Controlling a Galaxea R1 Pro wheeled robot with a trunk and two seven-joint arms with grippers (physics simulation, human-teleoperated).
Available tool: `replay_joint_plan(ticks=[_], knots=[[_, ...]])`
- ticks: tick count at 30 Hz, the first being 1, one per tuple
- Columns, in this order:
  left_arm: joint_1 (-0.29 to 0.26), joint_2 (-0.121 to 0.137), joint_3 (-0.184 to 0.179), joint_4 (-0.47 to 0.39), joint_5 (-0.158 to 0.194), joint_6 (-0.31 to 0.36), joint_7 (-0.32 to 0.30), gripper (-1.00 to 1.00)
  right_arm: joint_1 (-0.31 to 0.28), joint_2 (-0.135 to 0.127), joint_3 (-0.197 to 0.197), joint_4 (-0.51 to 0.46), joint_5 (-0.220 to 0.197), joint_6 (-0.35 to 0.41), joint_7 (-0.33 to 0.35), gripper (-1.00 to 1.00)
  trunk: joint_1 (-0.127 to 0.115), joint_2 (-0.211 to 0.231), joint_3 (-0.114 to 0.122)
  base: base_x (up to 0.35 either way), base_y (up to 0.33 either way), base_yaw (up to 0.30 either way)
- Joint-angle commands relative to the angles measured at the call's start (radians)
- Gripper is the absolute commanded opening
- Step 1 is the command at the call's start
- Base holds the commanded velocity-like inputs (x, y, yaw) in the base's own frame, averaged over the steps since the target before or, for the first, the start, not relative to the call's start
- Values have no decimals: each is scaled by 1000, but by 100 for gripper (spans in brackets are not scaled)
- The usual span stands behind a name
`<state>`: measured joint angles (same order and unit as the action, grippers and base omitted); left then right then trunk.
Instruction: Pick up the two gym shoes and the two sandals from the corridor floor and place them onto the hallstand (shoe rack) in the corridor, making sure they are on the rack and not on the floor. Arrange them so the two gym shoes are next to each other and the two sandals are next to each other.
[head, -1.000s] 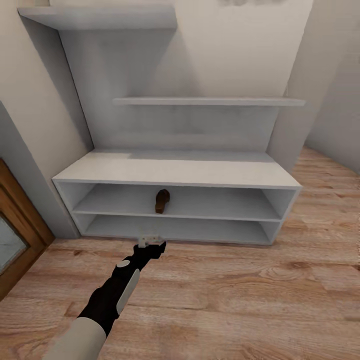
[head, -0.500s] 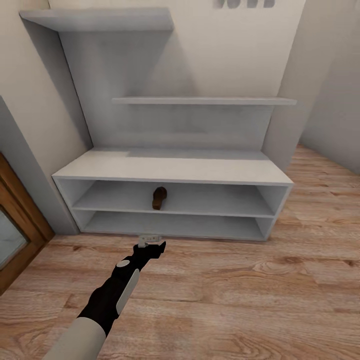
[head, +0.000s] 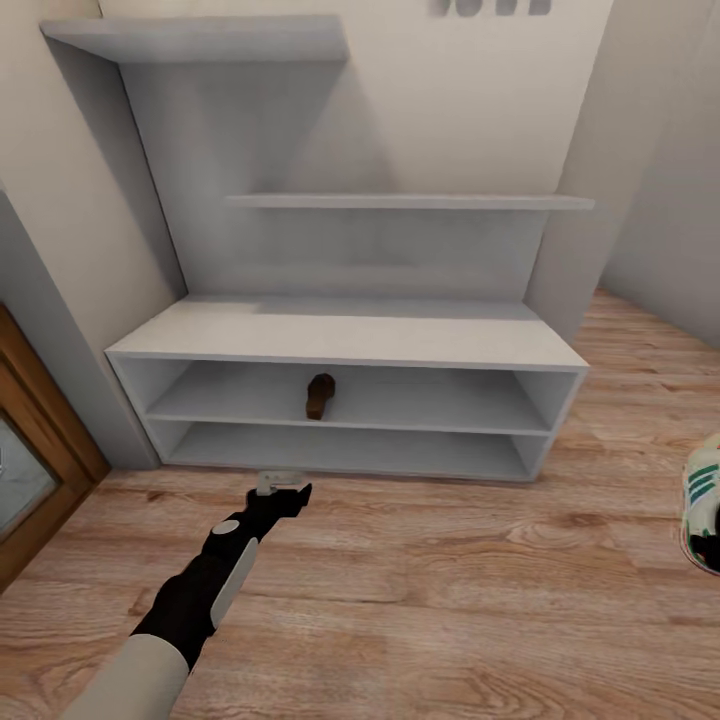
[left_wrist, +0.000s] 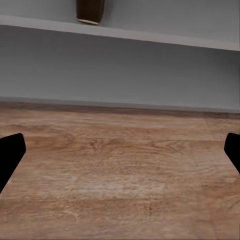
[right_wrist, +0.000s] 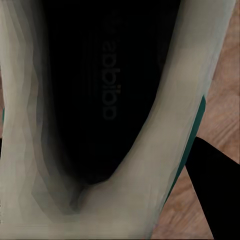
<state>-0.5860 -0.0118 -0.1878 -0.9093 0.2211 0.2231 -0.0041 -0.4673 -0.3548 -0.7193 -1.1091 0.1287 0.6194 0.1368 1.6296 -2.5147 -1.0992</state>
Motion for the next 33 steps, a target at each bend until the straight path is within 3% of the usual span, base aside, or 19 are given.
replay_joint_plan(ticks=[1,3,4,6,7,9,11,16,20,22,26,30,33], knots=[[0,2,0,-2,8,5,0,100,-2,10,22,4,27,3,7,-100,0,0,-1,0,176,0],[0,12,1,-1,9,5,0,100,-1,81,148,24,27,4,6,-100,0,0,-1,0,221,0],[0,17,2,-1,9,5,0,100,-1,98,174,28,27,3,5,-100,0,0,-1,0,252,0],[0,34,1,-1,10,5,-1,100,-1,162,254,37,26,3,4,-100,0,0,-1,0,278,0],[0,40,1,-1,10,5,-2,100,-1,195,280,39,27,3,3,-100,0,0,-1,0,292,0],[0,47,1,-2,10,5,-17,100,-1,305,323,42,29,5,2,-100,0,0,-1,0,251,0],[0,49,1,-2,9,5,-26,100,-1,347,332,43,29,5,2,-100,0,0,-1,0,108,0],[0,50,1,-1,9,4,-55,100,-1,378,342,59,29,54,-1,-100,0,0,-1,0,28,0],[0,52,1,-1,9,4,-116,100,-2,381,412,100,29,133,-1,-100,0,0,-1,0,3,0],[0,53,2,0,9,3,-168,100,-2,385,472,128,29,151,-1,-100,0,0,-1,0,1,0],[0,56,2,0,9,1,-236,100,-6,399,511,172,29,165,-7,-100,0,0,-1,0,0,0],[0,73,2,0,9,-1,-312,100,-12,411,525,199,29,200,-69,-100,0,0,-1,0,0,0],[0,92,2,0,10,-2,-365,100,-30,420,530,205,28,231,-181,-100,0,0,-1,0,0,0]])
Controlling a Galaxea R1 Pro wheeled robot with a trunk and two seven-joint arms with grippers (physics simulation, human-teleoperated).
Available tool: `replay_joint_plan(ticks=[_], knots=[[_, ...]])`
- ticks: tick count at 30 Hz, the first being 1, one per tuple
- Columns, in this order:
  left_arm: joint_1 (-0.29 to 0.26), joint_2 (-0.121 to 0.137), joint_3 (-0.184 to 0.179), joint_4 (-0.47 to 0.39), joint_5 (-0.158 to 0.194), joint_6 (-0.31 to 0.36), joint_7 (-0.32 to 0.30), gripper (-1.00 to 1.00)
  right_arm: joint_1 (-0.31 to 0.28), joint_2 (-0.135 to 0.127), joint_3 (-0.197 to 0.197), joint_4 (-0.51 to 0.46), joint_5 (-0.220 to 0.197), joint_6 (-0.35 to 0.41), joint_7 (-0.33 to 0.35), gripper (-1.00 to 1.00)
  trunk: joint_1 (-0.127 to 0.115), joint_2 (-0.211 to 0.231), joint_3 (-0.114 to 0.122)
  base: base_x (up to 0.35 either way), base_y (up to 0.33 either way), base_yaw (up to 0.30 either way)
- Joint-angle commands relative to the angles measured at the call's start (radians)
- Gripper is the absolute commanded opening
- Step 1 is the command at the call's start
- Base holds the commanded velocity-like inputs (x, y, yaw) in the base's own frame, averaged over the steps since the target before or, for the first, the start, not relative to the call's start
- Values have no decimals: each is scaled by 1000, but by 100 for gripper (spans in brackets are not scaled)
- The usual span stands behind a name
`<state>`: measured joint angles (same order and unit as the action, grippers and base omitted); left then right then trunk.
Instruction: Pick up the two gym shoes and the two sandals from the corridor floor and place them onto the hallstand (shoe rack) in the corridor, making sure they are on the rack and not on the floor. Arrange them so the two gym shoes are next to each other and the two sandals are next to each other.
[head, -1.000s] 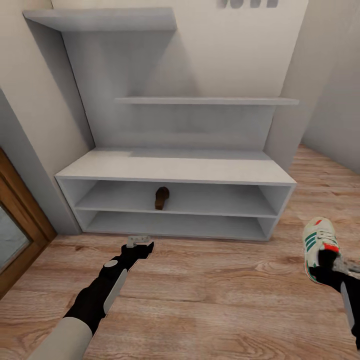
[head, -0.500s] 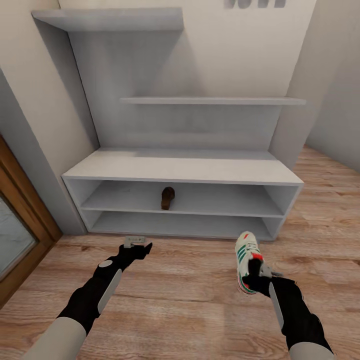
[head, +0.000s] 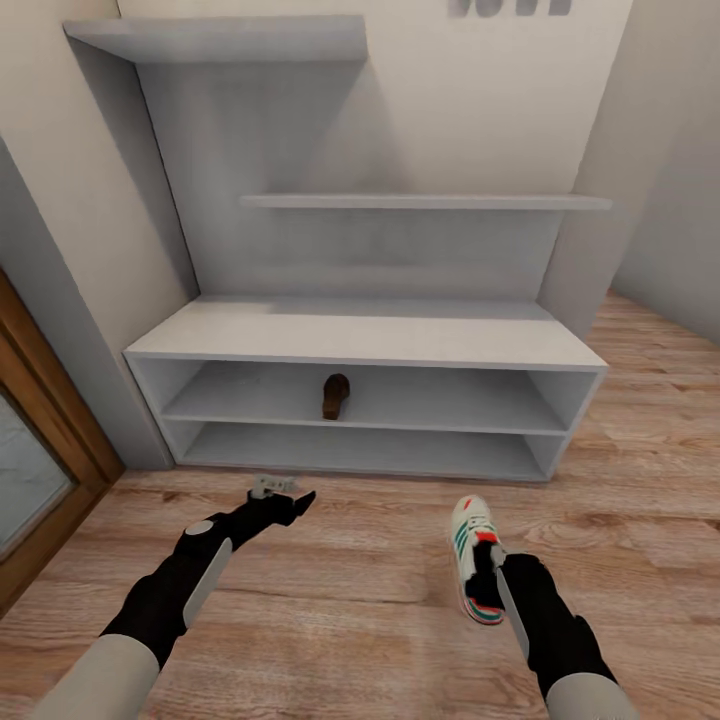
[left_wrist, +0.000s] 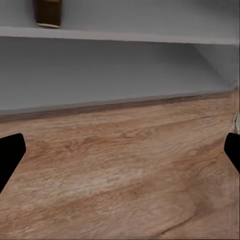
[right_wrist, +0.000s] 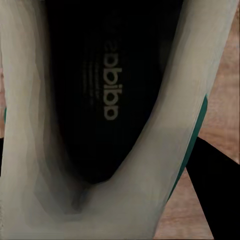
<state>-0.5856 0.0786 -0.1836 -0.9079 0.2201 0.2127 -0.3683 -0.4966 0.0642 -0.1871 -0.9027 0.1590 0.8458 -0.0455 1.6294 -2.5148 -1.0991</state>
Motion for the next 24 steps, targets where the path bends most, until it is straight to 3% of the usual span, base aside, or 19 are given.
replay_joint_plan(ticks=[1,3,9,11,12,13,16,18,22,24], knots=[[0,7,-1,-1,11,7,-18,100,-8,3,-2,-1,-3,11,-40,-100,0,0,-1,0,0,0],[0,20,1,0,11,-7,-65,100,-17,6,2,-1,-3,19,-97,-100,0,0,-1,0,0,0],[0,27,2,6,12,-71,-170,100,-20,6,5,-1,-1,21,-114,-100,0,0,-1,0,0,0],[0,40,3,13,13,-97,-225,100,-20,6,6,-1,-1,21,-115,-100,0,0,-1,0,0,0],[0,79,3,29,16,-124,-349,100,-20,6,6,-1,-1,21,-115,-100,0,0,-1,0,0,0],[0,97,8,33,34,-135,-453,100,-20,6,6,-1,-2,21,-115,-100,0,0,-1,0,0,0],[0,108,11,35,49,-151,-543,100,-20,5,6,-1,-4,21,-114,-100,0,0,-1,0,0,0],[0,110,12,35,52,-155,-562,100,-20,6,9,-1,-4,21,-113,-100,0,0,-1,0,0,0],[0,111,12,35,53,-157,-573,100,-20,6,92,-2,-6,21,-114,-100,0,0,-1,0,0,0],[0,111,13,35,53,-157,-574,100,-20,6,167,-3,-8,21,-115,-100,0,0,-1,0,0,0]])
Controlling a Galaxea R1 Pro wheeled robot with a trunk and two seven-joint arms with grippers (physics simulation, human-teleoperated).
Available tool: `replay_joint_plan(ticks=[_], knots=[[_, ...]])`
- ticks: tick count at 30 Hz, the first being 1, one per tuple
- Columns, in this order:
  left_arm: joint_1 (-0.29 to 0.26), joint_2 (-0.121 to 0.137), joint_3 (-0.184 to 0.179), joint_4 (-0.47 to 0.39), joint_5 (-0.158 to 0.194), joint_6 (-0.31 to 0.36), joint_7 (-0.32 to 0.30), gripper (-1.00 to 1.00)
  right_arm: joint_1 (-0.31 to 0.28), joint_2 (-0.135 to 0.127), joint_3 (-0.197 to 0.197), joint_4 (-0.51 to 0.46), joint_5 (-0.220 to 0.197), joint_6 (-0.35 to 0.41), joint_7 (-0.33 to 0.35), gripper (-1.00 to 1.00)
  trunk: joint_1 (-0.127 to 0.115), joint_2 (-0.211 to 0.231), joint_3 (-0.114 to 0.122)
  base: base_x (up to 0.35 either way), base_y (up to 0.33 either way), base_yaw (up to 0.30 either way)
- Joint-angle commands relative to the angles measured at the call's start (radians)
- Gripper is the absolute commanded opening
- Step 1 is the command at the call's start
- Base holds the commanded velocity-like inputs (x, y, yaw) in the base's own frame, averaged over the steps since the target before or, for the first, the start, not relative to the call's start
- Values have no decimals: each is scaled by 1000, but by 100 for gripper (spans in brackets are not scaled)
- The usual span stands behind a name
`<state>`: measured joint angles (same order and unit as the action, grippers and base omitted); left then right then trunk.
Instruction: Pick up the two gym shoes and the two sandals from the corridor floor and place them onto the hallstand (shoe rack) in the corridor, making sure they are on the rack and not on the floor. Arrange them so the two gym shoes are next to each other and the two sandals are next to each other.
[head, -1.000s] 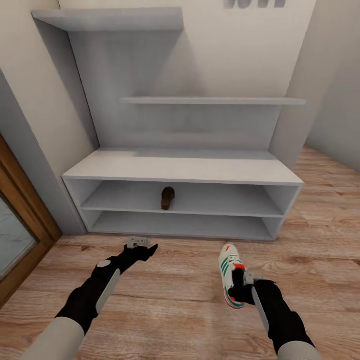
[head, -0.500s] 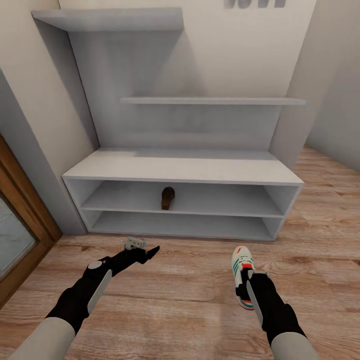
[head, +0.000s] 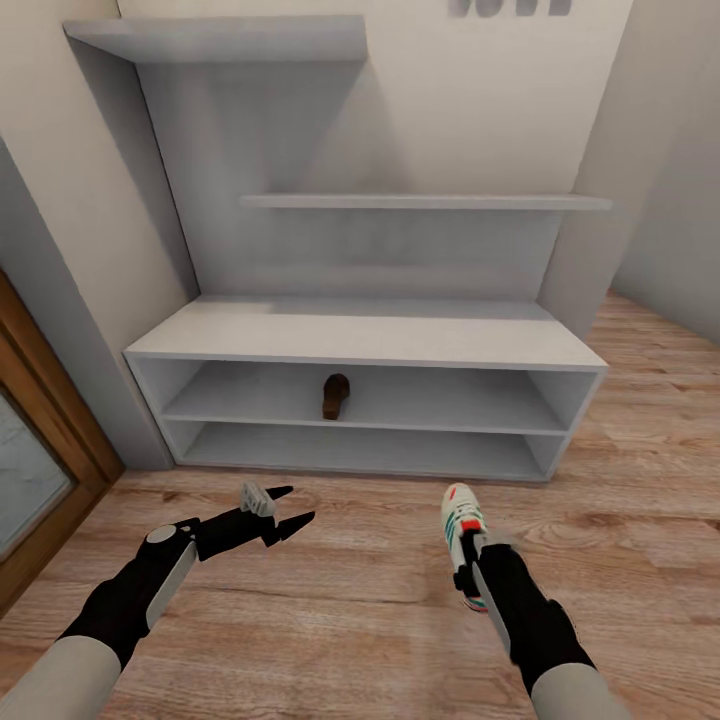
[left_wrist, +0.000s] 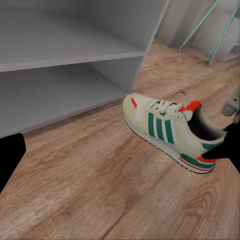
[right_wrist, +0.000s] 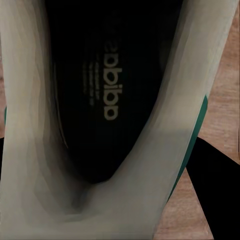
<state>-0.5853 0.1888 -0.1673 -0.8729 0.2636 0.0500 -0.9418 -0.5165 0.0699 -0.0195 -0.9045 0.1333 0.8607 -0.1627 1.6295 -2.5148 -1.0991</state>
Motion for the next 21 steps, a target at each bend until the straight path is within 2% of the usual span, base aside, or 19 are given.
replay_joint_plan(ticks=[1,2,4,8,15,21], knots=[[-1,1,-4,0,9,5,-1,100,0,1,26,-1,18,6,2,-100,0,0,-1,0,0,0],[-1,1,-4,0,9,5,-1,100,0,3,50,-2,17,6,2,-100,0,0,-1,0,0,0],[-1,1,-4,0,9,5,-1,100,-1,10,71,-6,17,6,1,-100,0,0,-1,0,0,0],[-1,1,-3,0,9,6,-2,100,-3,12,77,-42,16,6,0,-100,0,0,-1,0,26,0],[0,1,-4,0,9,5,-2,100,-3,13,79,-119,15,6,0,-100,0,0,-1,0,197,0],[-1,1,-4,0,9,5,-2,100,-3,13,79,-157,14,-1,1,-100,0,0,-1,0,26,0]])
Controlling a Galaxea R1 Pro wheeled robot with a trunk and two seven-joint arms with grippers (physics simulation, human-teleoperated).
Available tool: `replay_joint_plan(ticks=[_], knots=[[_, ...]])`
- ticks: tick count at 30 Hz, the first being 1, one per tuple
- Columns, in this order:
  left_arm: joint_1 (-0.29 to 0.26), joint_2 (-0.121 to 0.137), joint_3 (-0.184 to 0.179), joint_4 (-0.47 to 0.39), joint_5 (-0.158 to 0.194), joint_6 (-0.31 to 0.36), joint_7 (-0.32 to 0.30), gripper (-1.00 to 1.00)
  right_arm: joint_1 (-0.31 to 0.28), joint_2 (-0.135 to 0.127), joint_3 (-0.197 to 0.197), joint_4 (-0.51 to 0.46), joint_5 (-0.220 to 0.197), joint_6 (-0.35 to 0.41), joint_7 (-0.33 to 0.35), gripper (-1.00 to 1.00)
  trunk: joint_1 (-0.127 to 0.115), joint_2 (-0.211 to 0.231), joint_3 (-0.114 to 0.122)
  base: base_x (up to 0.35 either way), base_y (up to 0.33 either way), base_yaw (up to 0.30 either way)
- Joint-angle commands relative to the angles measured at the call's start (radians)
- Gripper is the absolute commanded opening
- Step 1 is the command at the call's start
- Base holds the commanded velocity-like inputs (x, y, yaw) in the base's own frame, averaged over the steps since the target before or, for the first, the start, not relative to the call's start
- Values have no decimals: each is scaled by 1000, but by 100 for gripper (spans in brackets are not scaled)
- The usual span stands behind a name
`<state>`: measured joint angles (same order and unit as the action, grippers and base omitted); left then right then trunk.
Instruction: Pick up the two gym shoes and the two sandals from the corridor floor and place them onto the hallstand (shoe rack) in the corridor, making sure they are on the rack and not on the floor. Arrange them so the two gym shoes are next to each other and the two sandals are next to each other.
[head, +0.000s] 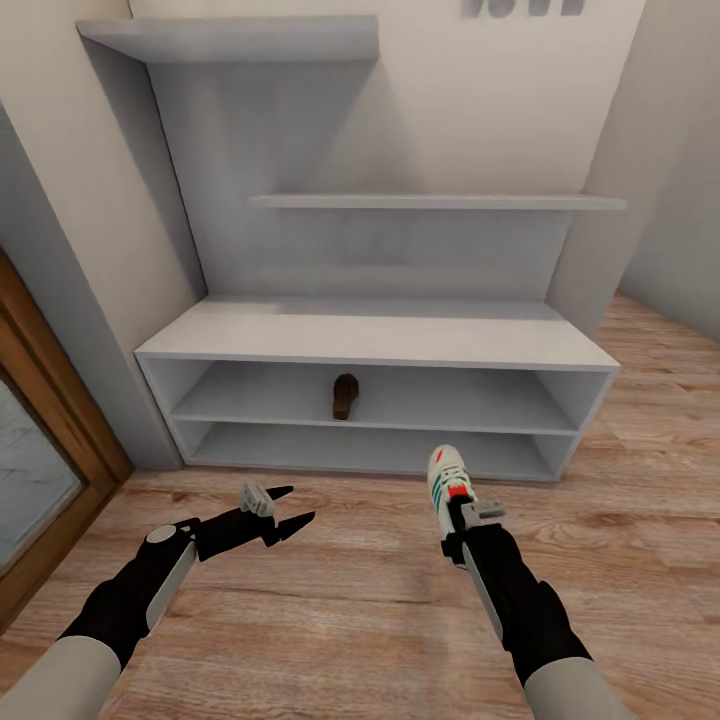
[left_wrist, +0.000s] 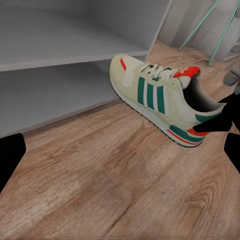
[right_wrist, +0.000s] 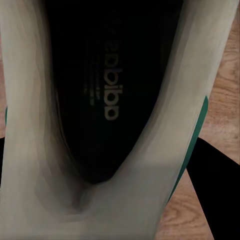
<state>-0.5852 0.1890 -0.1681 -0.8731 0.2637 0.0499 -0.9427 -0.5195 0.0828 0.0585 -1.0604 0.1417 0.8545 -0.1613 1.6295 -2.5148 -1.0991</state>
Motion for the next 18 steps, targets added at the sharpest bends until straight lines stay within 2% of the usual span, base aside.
replay_joint_plan(ticks=[1,14,18], knots=[[0,1,-4,0,9,5,-1,100,0,0,1,-1,6,5,-1,-100,0,0,-1,0,4,0],[-1,1,-3,0,9,5,-1,100,-1,-3,-2,-4,3,3,-1,-100,0,0,-1,8,5,0],[-1,1,-4,0,9,5,-2,100,-1,-3,-2,-4,3,3,-1,-100,0,0,-1,128,177,0]])
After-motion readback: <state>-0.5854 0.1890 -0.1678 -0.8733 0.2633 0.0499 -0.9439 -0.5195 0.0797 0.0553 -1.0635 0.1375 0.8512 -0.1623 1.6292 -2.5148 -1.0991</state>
